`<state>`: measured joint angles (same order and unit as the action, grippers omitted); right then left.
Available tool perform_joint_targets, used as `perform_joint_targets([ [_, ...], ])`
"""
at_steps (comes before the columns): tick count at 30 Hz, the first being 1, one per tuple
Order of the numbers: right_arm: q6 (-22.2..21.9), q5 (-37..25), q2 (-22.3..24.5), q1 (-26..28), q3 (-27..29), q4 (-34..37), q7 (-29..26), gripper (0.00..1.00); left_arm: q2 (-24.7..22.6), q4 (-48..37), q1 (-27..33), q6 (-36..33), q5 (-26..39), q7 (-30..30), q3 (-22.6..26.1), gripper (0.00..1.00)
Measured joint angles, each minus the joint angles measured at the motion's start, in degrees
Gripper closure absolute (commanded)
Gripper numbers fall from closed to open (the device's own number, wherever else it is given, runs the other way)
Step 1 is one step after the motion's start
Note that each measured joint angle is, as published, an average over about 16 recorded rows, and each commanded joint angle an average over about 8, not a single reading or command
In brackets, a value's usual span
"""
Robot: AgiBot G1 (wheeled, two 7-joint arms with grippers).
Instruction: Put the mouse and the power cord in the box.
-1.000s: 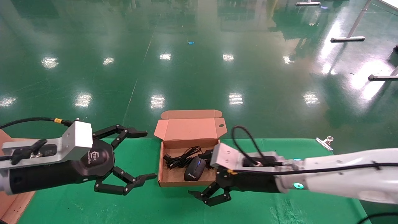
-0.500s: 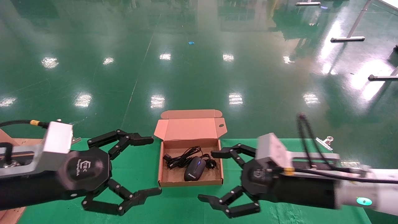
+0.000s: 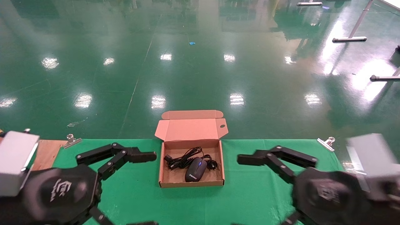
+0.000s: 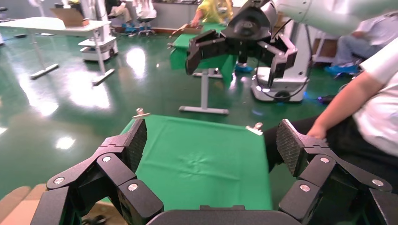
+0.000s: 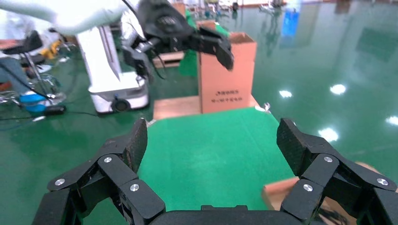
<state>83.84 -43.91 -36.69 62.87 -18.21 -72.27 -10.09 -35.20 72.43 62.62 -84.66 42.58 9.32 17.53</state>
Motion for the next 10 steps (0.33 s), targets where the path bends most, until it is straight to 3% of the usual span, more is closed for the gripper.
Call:
perform_joint_targets([
  [10, 3.0, 3.42, 2.7, -2.08, 3.67, -2.04, -0.73, 0.0, 0.29, 1.8, -1.67, -1.62, -1.16, 1.99, -2.42, 0.0],
])
